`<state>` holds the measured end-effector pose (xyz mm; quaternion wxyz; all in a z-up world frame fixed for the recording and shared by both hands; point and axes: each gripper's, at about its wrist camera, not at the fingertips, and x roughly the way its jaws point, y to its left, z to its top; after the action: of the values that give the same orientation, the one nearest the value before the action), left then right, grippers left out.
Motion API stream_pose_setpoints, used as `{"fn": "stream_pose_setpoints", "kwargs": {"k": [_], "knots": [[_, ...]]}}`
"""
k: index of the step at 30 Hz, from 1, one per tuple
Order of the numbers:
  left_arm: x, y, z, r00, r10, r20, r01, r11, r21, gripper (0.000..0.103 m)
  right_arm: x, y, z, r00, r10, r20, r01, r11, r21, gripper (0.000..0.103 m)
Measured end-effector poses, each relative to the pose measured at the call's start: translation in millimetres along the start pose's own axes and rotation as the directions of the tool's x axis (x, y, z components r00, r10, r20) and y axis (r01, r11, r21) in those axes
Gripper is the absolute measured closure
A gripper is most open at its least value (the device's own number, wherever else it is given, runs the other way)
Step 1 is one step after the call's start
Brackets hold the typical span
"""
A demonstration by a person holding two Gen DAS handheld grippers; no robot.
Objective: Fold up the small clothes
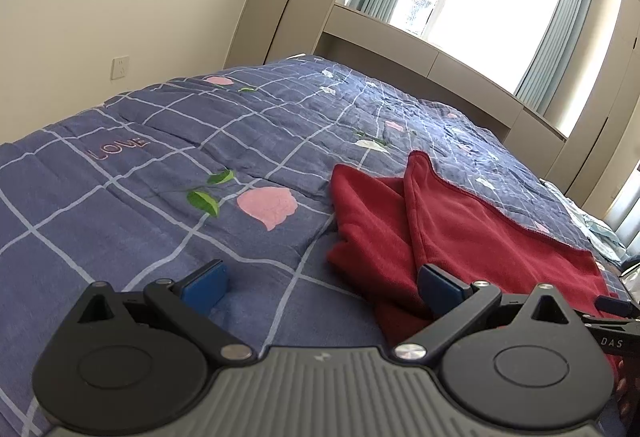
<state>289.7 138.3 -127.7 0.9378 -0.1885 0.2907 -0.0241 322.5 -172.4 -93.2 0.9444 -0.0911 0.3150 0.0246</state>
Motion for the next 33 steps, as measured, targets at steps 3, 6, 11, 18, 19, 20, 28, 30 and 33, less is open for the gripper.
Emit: {"fn": "stream_pose_setpoints", "kwargs": {"k": [3,6,11,18,19,20,28,30,33], "knots": [[-0.4,0.6,-0.3,1.0,-0.003,0.002,0.003,1.0,-0.004,0.0,-9.1,-0.4,-1.4,1.0,-0.019,-0.002,0.019,1.0,0.002,0.001],[-0.5,0.6,-0.4,1.0,-0.003,0.002,0.003,1.0,-0.004,0.0,-23.8,0.2,-8.2,1.0,-0.01,0.011,0.01,1.0,-0.018,0.001],[-0.9,0.8,-0.1,1.0,-0.006,0.003,0.006,1.0,-0.008,0.0,-40.0,3.7,-22.4,1.0,0.008,0.021,-0.006,0.997,-0.073,0.001],[-33.3,-3.2,-4.6,0.992,-0.12,-0.031,0.111,0.973,-0.2,0.0,-36.4,-2.0,-33.9,0.999,0.042,0.022,-0.042,0.999,-0.03,0.001],[-36.8,-6.6,-7.3,0.99,-0.135,-0.041,0.123,0.968,-0.22,0.0,-37.1,-2.2,-34.4,0.999,0.043,0.025,-0.043,0.999,-0.028,0.001],[-39.6,-11.5,-10.4,0.988,-0.149,-0.048,0.134,0.964,-0.232,0.0,-37.8,-2.2,-35.2,0.999,0.043,0.028,-0.043,0.999,-0.028,0.001],[-25.8,-46.3,-22.3,0.995,-0.049,-0.083,0.021,0.952,-0.306,0.001,-40.0,-3.2,-36.7,0.998,0.045,0.039,-0.045,0.999,-0.023,0.001],[-25.3,-46.6,-22.0,0.996,-0.041,-0.081,0.009,0.932,-0.363,0.015,-40.4,-2.7,-36.9,0.998,0.044,0.041,-0.043,0.999,-0.024,0.001],[-22.0,-45.7,-23.7,0.993,-0.057,-0.101,0.008,0.9,-0.435,0.046,-41.1,-1.9,-37.1,0.998,0.039,0.045,-0.038,0.999,-0.028,0.001]]}}
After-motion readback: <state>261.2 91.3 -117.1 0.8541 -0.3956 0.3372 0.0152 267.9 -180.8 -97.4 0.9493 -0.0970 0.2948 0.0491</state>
